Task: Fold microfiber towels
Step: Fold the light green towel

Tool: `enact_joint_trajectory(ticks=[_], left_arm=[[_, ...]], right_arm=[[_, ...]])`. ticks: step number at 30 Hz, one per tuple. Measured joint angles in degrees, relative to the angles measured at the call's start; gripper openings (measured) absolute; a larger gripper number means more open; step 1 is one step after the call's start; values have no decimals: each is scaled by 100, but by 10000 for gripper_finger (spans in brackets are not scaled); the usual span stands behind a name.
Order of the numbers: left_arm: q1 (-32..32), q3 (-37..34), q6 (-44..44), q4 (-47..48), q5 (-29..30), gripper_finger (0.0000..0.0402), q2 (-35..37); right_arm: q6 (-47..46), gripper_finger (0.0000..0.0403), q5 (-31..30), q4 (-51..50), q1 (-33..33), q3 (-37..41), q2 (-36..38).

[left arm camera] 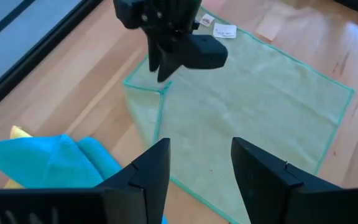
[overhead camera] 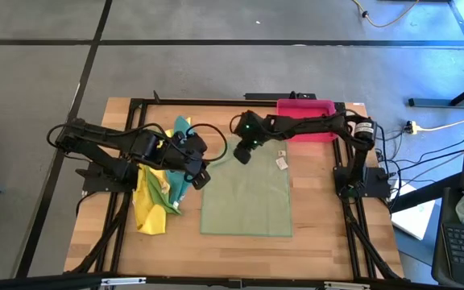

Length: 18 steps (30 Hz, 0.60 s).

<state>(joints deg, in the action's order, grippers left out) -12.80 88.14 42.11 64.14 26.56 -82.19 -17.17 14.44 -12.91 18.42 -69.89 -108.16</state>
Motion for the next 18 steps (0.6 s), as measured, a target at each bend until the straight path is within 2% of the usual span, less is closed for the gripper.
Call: enact_joint_trajectory(ticks=[3, 6, 11, 18], left_arm=[[-2, 0, 89, -31, 79, 163, 0], [-13, 0, 147, -37, 139, 163, 0], [-4, 0, 144, -109, 308, 163, 74], [8, 0, 81, -129, 459, 163, 203]], right_arm=[[-590, 164, 513, 279, 113, -26, -254], [-906, 205, 448, -31, 198, 11, -466], [-976, 261, 356, 264, 262, -8, -478], [-1004, 258, 184, 480, 113, -86, -592]])
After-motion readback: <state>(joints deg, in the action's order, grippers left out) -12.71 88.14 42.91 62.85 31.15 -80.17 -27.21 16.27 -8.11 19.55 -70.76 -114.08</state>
